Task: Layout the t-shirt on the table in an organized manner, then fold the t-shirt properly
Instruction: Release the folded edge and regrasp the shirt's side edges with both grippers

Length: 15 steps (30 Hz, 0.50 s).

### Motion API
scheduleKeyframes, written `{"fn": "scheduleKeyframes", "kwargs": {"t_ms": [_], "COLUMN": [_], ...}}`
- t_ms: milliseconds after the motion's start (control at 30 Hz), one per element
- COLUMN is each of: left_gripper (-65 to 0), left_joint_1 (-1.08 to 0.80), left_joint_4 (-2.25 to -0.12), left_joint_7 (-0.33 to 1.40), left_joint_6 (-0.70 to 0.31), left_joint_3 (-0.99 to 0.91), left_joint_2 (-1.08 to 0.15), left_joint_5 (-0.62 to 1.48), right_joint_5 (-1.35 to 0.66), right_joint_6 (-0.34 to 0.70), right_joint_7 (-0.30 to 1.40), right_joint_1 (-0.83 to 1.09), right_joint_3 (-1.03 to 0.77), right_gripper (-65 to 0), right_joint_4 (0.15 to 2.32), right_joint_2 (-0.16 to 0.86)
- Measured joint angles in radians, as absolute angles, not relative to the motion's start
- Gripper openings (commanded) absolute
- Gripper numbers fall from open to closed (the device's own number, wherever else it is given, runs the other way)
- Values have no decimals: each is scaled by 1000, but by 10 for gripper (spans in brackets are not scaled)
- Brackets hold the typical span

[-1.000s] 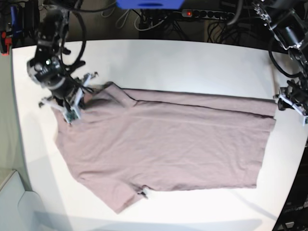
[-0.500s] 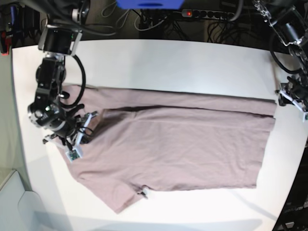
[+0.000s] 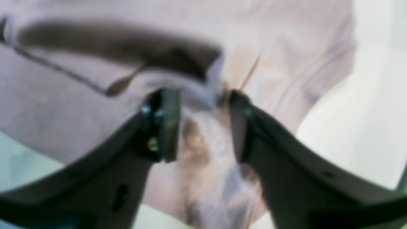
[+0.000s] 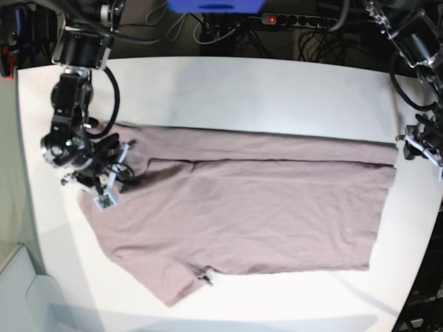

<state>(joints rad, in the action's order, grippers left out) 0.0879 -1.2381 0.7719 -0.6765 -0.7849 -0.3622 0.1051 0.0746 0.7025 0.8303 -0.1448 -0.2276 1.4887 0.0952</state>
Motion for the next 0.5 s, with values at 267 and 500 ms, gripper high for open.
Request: {"fn": "scheduleKeyframes", "kwargs": {"t_ms": [267, 500], "left_gripper": [-128, -128], "left_joint_1": [90, 89], "left_joint_4": [-1233, -1232], "left_joint_7": [768, 766], "left_joint_6": [-677, -677], "left_joint_3": [-778, -778], "left_joint_2": [-361, -340], "left_joint_5": [102, 101], "right_joint_5": [72, 72], "right_joint_6": [702, 702], "right_joint_7": [826, 818], "right_joint_1": [-38, 13], "right_joint_3": [-360, -445], "right_gripper": [-243, -244], "right_joint_4": [1589, 1589], "right_joint_2": [115, 113]}}
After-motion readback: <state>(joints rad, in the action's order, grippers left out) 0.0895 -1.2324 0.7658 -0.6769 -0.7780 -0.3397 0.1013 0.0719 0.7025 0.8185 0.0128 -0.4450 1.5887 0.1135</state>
